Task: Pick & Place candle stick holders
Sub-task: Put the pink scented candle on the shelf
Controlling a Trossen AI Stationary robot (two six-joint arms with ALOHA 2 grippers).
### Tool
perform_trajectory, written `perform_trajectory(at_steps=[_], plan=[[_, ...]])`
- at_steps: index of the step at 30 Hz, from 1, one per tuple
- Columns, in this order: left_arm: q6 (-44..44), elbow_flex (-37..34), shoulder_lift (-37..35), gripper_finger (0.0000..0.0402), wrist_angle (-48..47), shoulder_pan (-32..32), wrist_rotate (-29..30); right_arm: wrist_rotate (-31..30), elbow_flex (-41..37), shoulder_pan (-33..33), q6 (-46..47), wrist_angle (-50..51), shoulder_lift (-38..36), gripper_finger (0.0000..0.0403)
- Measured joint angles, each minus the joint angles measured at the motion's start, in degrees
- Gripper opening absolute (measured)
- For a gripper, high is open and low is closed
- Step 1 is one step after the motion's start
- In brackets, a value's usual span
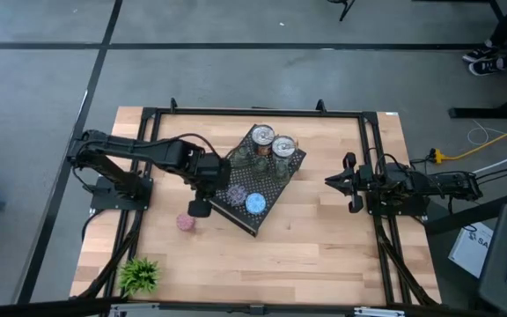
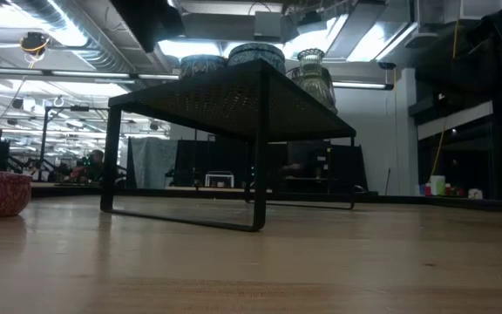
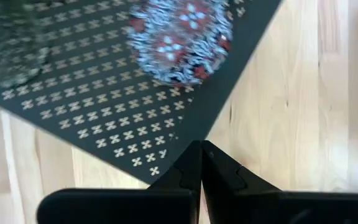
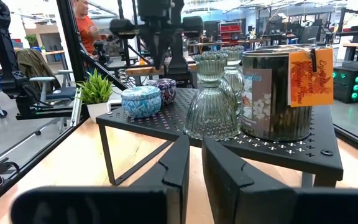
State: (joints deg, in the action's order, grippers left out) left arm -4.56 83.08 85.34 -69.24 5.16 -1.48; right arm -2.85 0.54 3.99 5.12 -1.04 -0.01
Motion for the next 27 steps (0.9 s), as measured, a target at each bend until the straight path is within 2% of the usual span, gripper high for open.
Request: perform_trajectory(at_steps=[4, 8, 15, 23, 27], plan=[[2.3, -2.9, -1.6, 0.0001, 1.9, 1.7, -0.7, 0.0, 0.0, 0.0, 0.0, 0.0, 0.0, 0.0048], [2.3, -6.0, -3.5, 0.0001, 2.6, 3.6, -4.5, 0.0, 0.0, 0.0, 0.0, 0.0, 0.0, 0.0048], [0.6, -10.6, -6.5, 0.0002, 3.6, 7.9, -4.4, 0.0, 0.0, 0.0, 0.0, 0.0, 0.0, 0.0048], [-12.7, -17.5, -9.8, 0.0002, 5.4, 10.6, -6.7, 0.0, 0.0, 0.0, 0.0, 0.0, 0.0, 0.0048], [-19.1, -21.2, -11.6, 0.0022, 6.0, 12.0, -6.5, 0.0, 0.0, 0.0, 0.0, 0.0, 0.0, 0.0048]])
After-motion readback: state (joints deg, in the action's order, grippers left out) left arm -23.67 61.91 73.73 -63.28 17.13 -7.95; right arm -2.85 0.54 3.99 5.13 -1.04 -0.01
